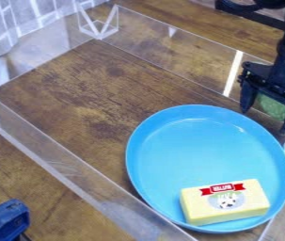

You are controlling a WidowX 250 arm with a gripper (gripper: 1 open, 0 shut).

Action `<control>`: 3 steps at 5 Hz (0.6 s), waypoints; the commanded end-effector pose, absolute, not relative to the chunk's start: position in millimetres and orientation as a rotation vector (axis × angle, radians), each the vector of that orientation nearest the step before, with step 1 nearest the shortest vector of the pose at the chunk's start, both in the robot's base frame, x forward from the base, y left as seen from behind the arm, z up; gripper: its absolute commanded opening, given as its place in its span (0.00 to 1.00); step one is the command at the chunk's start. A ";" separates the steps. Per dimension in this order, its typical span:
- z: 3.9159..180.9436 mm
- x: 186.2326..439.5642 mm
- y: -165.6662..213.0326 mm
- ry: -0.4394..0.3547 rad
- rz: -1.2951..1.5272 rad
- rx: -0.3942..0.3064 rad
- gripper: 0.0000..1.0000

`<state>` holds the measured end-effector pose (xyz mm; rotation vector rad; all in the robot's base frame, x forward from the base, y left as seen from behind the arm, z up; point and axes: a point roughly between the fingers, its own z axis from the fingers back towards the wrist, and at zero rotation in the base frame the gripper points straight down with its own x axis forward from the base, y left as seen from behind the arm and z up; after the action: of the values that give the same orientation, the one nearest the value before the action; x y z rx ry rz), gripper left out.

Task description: Put the white object in the blue tray

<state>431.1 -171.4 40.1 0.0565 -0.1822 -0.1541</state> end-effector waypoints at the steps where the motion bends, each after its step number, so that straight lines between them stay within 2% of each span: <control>1: 72.1 452.6 -163.4 -0.278 -0.100 0.034 1.00; 3: 53.0 449.4 -151.0 -0.299 -0.129 0.025 1.00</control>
<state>443.5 -160.8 28.4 0.0351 -0.2416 -0.1435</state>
